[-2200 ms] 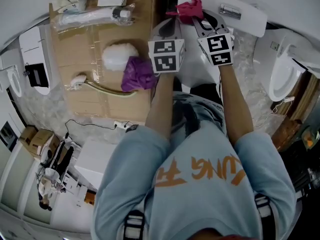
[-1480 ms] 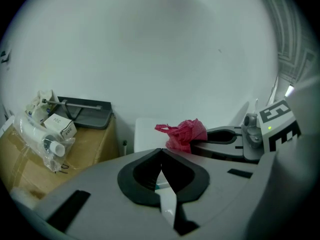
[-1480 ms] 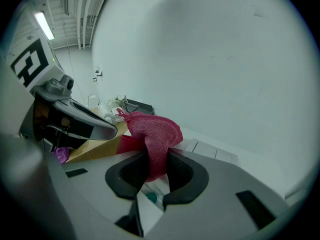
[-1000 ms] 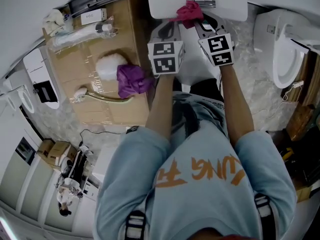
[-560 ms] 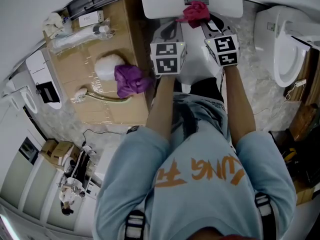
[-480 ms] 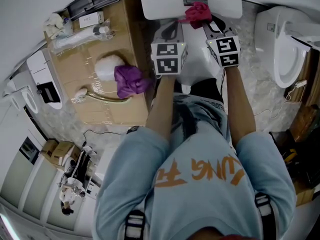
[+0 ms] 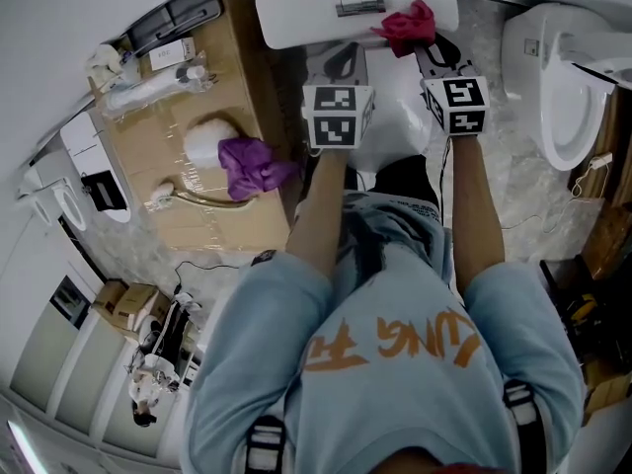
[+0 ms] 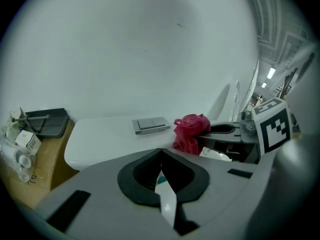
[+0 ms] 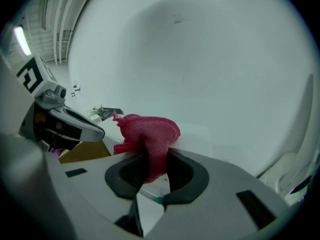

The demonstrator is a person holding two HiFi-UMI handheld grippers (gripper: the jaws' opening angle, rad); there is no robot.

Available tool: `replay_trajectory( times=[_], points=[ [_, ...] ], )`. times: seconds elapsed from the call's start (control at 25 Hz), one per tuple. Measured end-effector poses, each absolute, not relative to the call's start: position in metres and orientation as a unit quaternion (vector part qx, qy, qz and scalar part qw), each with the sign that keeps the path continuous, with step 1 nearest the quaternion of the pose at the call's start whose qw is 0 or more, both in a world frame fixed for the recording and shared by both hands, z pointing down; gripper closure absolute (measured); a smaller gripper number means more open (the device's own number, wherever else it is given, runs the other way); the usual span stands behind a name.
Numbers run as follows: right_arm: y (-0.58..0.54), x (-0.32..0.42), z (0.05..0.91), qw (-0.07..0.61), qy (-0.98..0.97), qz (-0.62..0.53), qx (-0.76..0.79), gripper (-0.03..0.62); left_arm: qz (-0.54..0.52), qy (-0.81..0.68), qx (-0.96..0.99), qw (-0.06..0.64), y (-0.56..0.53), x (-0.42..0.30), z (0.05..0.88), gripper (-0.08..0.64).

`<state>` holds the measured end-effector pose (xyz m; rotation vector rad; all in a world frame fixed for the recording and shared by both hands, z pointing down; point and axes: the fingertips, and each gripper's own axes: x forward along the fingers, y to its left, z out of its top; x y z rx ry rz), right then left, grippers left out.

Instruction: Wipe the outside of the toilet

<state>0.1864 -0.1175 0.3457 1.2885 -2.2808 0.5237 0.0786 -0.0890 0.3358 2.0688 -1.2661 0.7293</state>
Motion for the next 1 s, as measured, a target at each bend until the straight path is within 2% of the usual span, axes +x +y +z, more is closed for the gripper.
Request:
replay_trajectory(
  times=[0.52, 1.0],
  points=[
    [-0.120, 0.248, 0.346, 0.211, -0.822, 0.192, 0.493, 0.492, 0.256, -0.506, 0.766, 0.303, -0.071, 0.111, 0.345, 0.535],
    [-0.091, 0.293, 0.339, 0.174, -0.812, 0.160, 0.534, 0.497, 0.194, -0.593, 0.718, 0.309, -0.031, 0.061, 0.378, 0.534]
  ],
)
